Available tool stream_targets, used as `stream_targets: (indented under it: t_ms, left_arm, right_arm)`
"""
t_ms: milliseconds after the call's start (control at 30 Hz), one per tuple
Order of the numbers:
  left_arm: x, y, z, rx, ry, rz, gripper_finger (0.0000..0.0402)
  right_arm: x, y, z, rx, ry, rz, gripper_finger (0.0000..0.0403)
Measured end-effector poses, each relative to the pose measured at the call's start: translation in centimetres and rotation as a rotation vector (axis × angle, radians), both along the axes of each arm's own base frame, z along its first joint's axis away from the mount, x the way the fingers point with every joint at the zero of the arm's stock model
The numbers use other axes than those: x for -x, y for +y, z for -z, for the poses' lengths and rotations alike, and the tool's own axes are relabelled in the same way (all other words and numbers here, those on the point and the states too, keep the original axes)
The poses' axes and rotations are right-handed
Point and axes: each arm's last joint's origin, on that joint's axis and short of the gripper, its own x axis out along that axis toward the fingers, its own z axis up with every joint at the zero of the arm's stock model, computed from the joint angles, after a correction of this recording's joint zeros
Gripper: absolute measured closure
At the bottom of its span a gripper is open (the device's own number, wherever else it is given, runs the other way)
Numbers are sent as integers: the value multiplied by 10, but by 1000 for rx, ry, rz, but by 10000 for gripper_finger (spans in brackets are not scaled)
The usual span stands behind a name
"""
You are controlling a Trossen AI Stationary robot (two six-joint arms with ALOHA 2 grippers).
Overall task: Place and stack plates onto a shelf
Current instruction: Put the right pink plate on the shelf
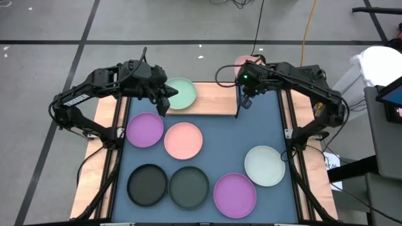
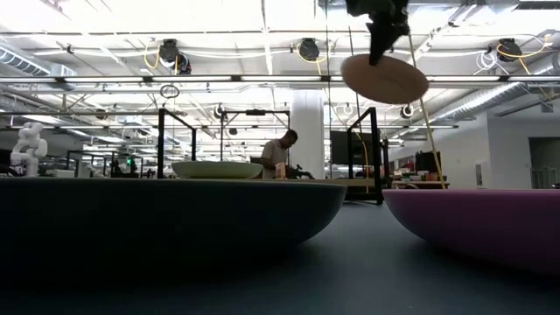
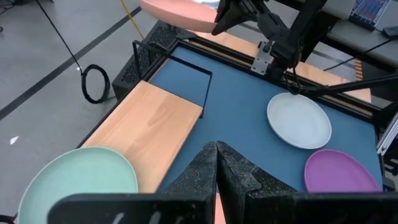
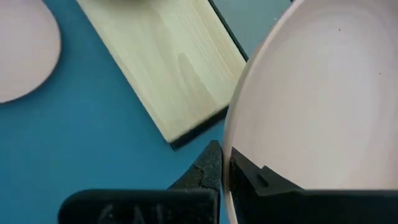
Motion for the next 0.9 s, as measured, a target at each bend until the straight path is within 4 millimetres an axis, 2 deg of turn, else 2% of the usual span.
stream_targets:
  t_ms: [400, 900]
  left_arm:
    - [5, -2, -3, 67, -32, -44, 392]
    - [8, -2, -3, 69, -23, -47, 392]
  right_arm:
    - [-37, 8, -12, 86, 21, -166, 403]
    - [-77, 17, 0, 191, -3, -366, 403]
